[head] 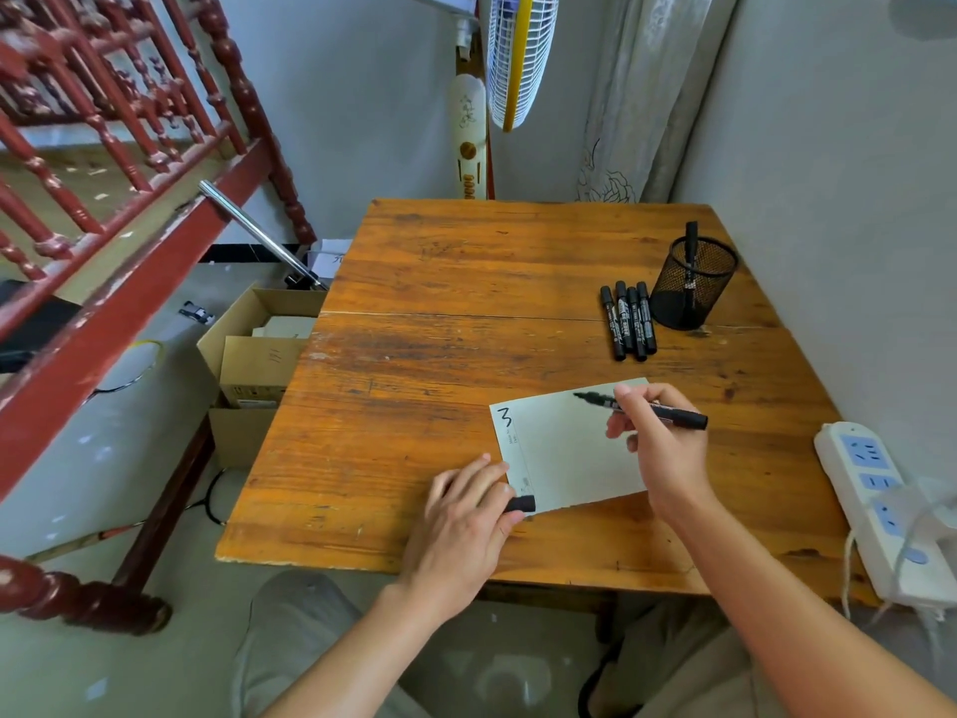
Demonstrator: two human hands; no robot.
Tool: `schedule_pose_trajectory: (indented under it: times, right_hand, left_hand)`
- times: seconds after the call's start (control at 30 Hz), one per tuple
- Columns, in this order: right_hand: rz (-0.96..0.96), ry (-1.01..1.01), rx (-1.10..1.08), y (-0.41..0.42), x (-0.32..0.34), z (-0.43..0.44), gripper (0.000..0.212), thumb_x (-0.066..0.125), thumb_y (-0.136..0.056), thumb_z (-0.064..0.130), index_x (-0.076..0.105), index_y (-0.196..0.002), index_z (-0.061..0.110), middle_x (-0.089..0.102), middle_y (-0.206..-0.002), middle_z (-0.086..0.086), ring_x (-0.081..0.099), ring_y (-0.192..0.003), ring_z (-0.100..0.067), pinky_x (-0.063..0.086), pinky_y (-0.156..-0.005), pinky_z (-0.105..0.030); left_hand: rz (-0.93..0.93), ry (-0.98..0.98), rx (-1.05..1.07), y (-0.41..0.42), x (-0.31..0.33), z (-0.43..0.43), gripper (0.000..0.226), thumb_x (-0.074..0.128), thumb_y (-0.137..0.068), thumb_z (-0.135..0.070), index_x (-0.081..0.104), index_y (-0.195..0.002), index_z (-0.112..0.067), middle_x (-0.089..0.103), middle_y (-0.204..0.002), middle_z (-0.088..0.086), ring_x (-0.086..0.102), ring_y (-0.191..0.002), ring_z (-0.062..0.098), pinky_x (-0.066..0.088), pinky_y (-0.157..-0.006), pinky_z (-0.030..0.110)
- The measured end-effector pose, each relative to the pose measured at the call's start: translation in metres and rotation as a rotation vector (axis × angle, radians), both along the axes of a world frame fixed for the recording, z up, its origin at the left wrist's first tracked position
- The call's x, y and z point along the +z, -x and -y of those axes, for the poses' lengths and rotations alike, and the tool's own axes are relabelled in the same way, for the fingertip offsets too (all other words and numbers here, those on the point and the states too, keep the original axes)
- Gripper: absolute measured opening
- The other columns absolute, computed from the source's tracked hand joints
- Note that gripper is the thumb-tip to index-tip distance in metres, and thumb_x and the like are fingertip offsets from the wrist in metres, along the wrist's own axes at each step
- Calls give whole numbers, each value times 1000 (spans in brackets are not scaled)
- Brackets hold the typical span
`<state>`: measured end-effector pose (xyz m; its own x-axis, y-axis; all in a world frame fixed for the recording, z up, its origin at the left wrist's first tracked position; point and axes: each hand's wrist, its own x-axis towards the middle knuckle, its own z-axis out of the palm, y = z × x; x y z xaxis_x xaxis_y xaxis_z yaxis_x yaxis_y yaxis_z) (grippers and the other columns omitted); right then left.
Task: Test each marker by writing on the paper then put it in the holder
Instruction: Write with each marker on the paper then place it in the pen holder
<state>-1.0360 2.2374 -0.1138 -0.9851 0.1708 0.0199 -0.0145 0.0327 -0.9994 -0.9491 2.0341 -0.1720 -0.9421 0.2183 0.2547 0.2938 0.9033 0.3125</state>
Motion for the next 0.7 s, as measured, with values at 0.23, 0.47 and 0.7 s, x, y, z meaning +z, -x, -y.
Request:
schedule_pose_trajectory:
  times: [0.23, 0.47, 0.7]
  right_hand:
    - [-103, -171, 166, 37, -12, 35, 25, 67, -90, 28, 62, -84, 4, 68, -72, -11, 64, -64, -8, 49, -63, -14]
    - [-34, -124, 116, 37, -35, 44, 34, 68, -89, 28, 55, -71, 2, 67, -60, -11, 59, -46, -21, 49, -50, -30]
    - [-15, -137, 87, 36, -38, 46, 36, 69, -89, 25, 52, -69, 0, 66, -57, -14, 57, -42, -21, 46, -45, -29]
  left_hand:
    - [27, 36, -10, 0, 2, 3, 23, 52, -91, -33, 63, -104, -17, 56, -132, 1, 42, -130, 19, 37, -103, 45]
    - [12, 43, -11, 1, 2, 3, 26, 46, -94, -34, 62, -107, -18, 57, -129, 1, 42, -129, 19, 36, -102, 43]
    - [14, 48, 2, 1, 4, 2, 30, 45, -93, -35, 65, -107, -18, 58, -127, 2, 42, -128, 20, 35, -102, 43]
